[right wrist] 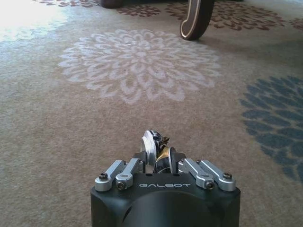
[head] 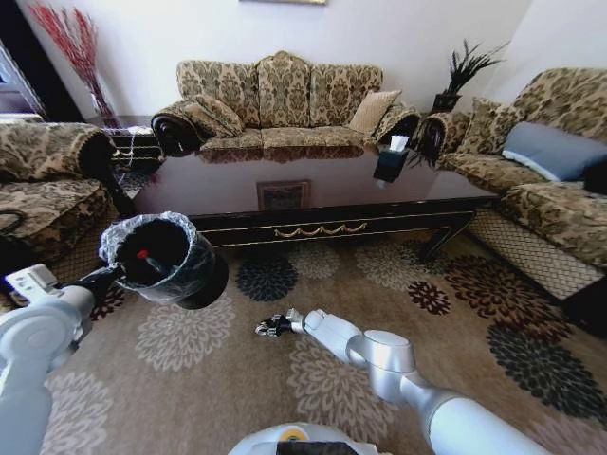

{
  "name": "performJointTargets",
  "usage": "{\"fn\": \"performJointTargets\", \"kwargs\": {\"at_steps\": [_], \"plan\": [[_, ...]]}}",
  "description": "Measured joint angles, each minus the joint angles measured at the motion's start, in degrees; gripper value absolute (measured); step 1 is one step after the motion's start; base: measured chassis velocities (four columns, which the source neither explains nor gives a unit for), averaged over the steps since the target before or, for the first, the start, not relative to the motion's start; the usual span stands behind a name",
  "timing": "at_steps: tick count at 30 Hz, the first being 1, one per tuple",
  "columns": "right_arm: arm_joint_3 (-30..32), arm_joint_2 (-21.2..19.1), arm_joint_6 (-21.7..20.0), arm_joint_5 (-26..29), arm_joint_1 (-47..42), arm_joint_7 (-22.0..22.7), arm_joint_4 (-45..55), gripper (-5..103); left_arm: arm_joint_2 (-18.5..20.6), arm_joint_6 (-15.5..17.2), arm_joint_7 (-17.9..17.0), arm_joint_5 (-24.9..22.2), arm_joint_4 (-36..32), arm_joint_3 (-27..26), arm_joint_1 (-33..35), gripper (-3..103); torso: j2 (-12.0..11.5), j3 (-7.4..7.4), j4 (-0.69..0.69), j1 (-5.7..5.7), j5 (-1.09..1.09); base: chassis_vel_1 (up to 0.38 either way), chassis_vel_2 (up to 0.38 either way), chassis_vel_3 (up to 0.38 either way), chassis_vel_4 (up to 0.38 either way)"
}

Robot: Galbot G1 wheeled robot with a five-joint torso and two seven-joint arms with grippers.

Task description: Move to the front of the table and pick up the trash from the floor, then place it into the trash bin.

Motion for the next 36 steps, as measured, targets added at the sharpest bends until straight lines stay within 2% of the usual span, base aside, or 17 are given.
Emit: {"fn": "performJointTargets", "kwargs": {"at_steps": [2,14,19,20,21,22,23,24,27,29,31,32,34,36], "plan": [[0.0,0.0,0.2,-0.4,0.0,-0.7,0.0,24,0.2,0.0,0.0,0.0,0.2,0.0,-0.2,2,0.0,0.0,0.0,0.0,0.0,0.0,0.0,0.0,0.0],[1.0,0.0,1.5,-0.4,2.3,-2.7,2.0,24,0.3,0.0,0.0,0.1,1.0,0.3,-0.4,2,0.0,0.0,-0.01,0.0,-0.01,0.0,0.0,0.0,0.0],[-0.4,0.0,-0.3,5.2,6.0,-1.4,9.4,24,1.3,-0.1,0.0,0.1,1.8,1.6,-1.1,2,0.0,0.0,-0.02,0.0,-0.01,0.0,0.0,0.0,0.0],[-2.2,-0.5,-1.6,8.0,7.3,0.3,14.2,24,1.6,-0.1,0.1,0.1,2.0,2.3,-1.3,2,0.0,0.0,0.01,0.0,0.01,0.0,0.0,0.0,0.0],[-4.1,-1.7,-2.7,10.5,8.5,1.9,18.6,24,1.9,-0.1,0.1,0.2,2.2,2.8,-1.5,2,0.0,0.0,0.07,0.0,0.05,0.0,0.0,0.0,0.0],[-5.8,-4.0,-3.8,13.1,9.8,3.8,23.0,24,2.2,-0.1,0.1,0.3,2.6,3.2,-1.8,2,0.0,0.0,0.07,0.0,0.03,0.05,0.023,0.011,0.003],[-5.8,-4.0,-3.8,13.1,9.8,3.8,23.0,24,2.2,-0.1,0.1,0.3,2.6,3.2,-1.8,2,0.0,0.0,0.07,0.0,0.03,0.05,0.023,0.011,0.003],[-7.2,-6.4,-4.6,15.2,10.8,5.6,27.2,24,2.6,-0.1,-0.1,0.7,3.2,3.5,-2.0,2,0.0,0.0,0.03,0.0,-0.03,0.05,-0.01,0.015,0.003],[-9.6,-12.1,-5.9,19.2,13.7,10.0,39.2,24,3.9,-0.1,0.0,0.8,4.4,4.1,-2.2,2,0.0,0.0,-0.06,0.0,0.02,0.0,0.0,0.0,0.0],[-9.8,-13.5,-6.1,20.1,14.5,11.3,42.0,24,4.2,-0.1,0.0,0.9,4.8,4.2,-2.2,2,0.0,0.0,-0.07,0.0,0.0,0.0,0.0,0.0,0.0],[-9.9,-16.7,-6.3,21.5,16.2,14.0,47.9,24,4.7,-0.1,0.0,1.1,5.4,4.7,-2.4,2,0.0,0.0,0.0,0.0,0.02,0.0,0.0,0.0,0.0],[-9.9,-16.7,-6.3,21.5,16.2,14.0,47.9,24,4.7,-0.1,0.0,1.1,5.4,4.7,-2.4,2,0.0,0.0,0.0,0.0,0.02,0.0,0.0,0.0,0.0],[-10.0,-19.3,-6.4,22.5,18.0,15.7,52.3,24,4.8,-0.2,0.2,1.8,5.7,5.5,-2.6,2,0.0,-0.01,0.05,0.0,-0.01,0.0,0.0,0.0,0.0],[-10.0,-22.3,-6.2,23.1,19.6,16.8,55.9,24,4.7,-0.3,0.3,2.5,6.0,6.4,-3.0,2,0.0,0.0,0.02,0.01,0.02,0.0,0.0,0.0,0.0]]}}
